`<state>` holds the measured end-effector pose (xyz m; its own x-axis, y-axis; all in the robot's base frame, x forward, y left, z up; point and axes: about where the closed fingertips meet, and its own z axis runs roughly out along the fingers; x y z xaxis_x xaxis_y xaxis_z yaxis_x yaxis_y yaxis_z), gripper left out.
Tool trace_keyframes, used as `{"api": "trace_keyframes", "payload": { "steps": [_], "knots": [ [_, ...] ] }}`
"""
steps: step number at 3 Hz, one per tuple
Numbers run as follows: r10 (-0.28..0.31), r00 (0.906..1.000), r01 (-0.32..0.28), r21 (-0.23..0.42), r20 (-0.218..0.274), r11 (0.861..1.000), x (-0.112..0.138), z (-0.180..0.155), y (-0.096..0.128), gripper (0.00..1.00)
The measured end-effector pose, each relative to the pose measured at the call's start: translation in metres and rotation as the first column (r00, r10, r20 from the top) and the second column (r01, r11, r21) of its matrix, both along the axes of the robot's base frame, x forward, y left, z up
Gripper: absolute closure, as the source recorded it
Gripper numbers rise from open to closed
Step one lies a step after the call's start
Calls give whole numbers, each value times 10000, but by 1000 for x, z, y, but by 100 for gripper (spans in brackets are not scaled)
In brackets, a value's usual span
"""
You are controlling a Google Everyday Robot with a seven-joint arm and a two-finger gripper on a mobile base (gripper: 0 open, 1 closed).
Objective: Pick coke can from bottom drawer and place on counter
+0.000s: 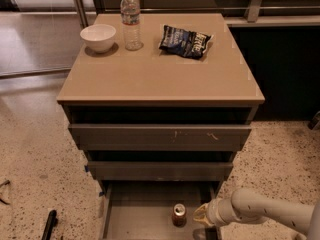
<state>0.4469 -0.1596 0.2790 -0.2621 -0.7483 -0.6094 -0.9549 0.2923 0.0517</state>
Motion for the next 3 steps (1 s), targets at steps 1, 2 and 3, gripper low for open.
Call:
{"api": "trace_keyframes", "payload": {
  "steps": [1, 2, 3],
  "knots": [
    [143, 9993, -139, -139, 331, 9998, 7, -15, 2, 50],
    [217, 9983, -210, -153, 536, 9997, 12, -27, 4, 28],
    [288, 9976, -281, -123, 631, 9995, 15, -36, 6, 27]
  ]
}}
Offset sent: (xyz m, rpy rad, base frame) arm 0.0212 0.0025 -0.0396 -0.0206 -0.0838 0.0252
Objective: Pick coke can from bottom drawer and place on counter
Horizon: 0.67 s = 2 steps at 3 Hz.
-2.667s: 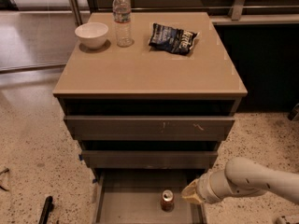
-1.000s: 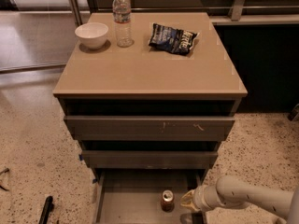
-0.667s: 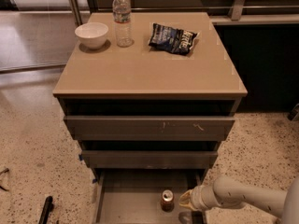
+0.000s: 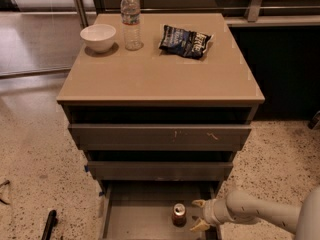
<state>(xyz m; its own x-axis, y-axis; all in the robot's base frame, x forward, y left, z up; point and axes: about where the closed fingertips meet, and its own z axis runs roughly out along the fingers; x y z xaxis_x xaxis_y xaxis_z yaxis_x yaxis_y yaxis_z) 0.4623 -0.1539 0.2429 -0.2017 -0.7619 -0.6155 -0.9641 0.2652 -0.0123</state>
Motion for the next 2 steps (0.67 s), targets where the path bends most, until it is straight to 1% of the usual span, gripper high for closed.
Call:
{"api": "trace_keyframes", "payload": {
  "steps": [1, 2],
  "knots": [
    [74, 9999, -76, 205, 106, 9998, 5, -8, 5, 35],
    [127, 9996, -141, 542, 260, 9984, 13, -16, 15, 36]
  ]
}}
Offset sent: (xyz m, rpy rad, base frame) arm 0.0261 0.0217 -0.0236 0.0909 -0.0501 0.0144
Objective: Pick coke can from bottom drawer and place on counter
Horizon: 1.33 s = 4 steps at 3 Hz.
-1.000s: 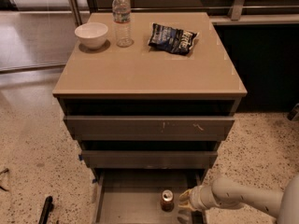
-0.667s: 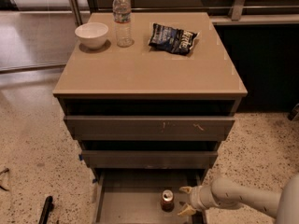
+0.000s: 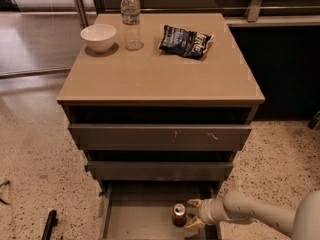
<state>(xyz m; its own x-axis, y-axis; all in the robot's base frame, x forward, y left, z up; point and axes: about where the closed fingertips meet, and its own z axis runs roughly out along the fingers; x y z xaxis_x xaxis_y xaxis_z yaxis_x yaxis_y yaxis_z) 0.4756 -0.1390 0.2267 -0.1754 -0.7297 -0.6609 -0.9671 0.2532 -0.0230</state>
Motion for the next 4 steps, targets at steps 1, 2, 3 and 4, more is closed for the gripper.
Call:
{"api": "trace_keyframes", "payload": {
  "steps": [1, 2, 3, 4],
  "knots": [
    [83, 9998, -89, 359, 162, 9993, 11, -7, 12, 35],
    [212, 9994, -230, 629, 287, 9978, 20, -13, 22, 30],
    [368, 9989, -392, 858, 293, 9955, 25, -19, 33, 30],
    [591, 9982, -601, 980, 133, 9934, 27, -29, 44, 30]
  ]
}}
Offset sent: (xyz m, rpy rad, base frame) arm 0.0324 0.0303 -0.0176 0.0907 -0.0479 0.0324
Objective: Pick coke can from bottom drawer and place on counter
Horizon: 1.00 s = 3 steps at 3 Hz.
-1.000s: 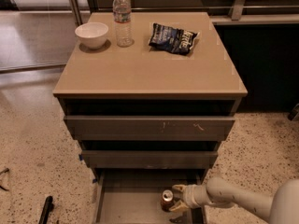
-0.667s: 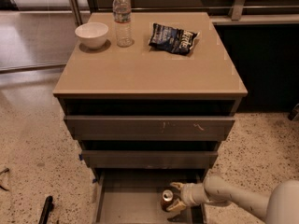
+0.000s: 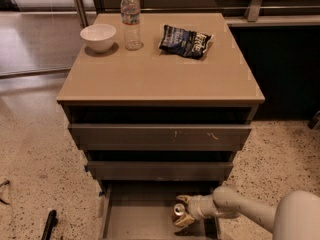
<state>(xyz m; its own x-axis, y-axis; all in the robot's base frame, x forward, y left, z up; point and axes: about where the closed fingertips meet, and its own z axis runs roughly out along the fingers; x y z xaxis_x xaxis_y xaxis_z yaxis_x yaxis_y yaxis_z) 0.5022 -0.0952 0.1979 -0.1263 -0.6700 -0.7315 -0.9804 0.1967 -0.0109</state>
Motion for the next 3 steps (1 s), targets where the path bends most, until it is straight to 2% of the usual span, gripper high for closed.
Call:
{"api": "trace_keyframes", "payload": {
  "steps": [1, 2, 3],
  "knots": [
    [196, 9994, -197, -31, -284, 9998, -2, -13, 7, 31],
    [200, 9994, -200, -31, -284, 9998, -2, -13, 7, 50],
    [200, 9994, -201, -31, -284, 9998, -2, -13, 7, 73]
  ]
}}
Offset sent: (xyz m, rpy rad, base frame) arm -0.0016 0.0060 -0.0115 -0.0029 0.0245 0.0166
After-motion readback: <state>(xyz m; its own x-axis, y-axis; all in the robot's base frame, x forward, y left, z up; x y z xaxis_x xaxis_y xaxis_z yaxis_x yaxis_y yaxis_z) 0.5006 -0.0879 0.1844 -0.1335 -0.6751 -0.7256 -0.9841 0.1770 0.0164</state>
